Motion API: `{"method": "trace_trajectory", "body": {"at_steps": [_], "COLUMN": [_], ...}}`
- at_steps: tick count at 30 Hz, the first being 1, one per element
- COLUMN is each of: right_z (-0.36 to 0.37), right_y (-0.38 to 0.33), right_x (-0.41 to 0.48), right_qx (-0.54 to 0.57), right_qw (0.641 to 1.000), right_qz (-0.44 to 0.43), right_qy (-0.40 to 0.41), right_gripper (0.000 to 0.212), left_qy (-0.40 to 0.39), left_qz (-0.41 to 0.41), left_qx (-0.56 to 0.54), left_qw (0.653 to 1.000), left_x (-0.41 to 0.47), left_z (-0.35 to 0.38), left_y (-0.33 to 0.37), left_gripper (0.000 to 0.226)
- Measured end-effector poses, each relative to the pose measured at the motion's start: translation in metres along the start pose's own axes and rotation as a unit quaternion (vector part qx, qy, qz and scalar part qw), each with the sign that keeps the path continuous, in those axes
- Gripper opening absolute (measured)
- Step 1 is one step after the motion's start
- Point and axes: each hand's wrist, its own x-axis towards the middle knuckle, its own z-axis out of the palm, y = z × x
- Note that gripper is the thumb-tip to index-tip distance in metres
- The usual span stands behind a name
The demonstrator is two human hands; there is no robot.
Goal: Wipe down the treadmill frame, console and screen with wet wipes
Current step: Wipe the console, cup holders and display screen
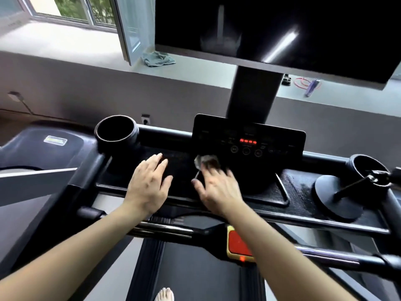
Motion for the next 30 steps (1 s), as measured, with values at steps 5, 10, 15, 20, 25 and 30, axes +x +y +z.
{"method": "trace_trajectory", "body": {"at_steps": [5,10,15,20,25,30], "right_z": [0.008,0.016,0.004,0.022,0.028,0.02], "right_y": [-0.019,-0.029,-0.01,-0.084,-0.161,-0.07], "right_x": [-0.006,-0.053,0.001,0.04,0.05,0.04], "right_qx": [0.005,-0.028,-0.066,-0.023,0.024,-0.038], "right_qw": [0.998,0.995,0.996,0.997,0.983,0.998], "right_qz": [0.059,-0.08,0.058,0.063,-0.148,-0.034], "right_qy": [-0.027,-0.046,-0.033,-0.04,-0.104,-0.04], "right_gripper": [0.091,0.079,0.098,0.108,0.089,0.097], "left_qy": [-0.102,-0.143,-0.149,-0.106,-0.075,-0.057], "left_qz": [0.0,0.061,0.062,0.022,0.053,0.037], "left_qx": [0.056,0.076,0.113,0.159,0.197,0.196], "left_qw": [0.993,0.985,0.98,0.981,0.976,0.978], "left_x": [-0.012,-0.014,-0.024,-0.043,-0.044,-0.05], "left_z": [-0.005,-0.012,-0.025,-0.035,-0.053,-0.073], "left_y": [-0.024,-0.044,-0.051,-0.07,-0.081,-0.097], "left_gripper": [0.091,0.095,0.096,0.081,0.066,0.069]}}
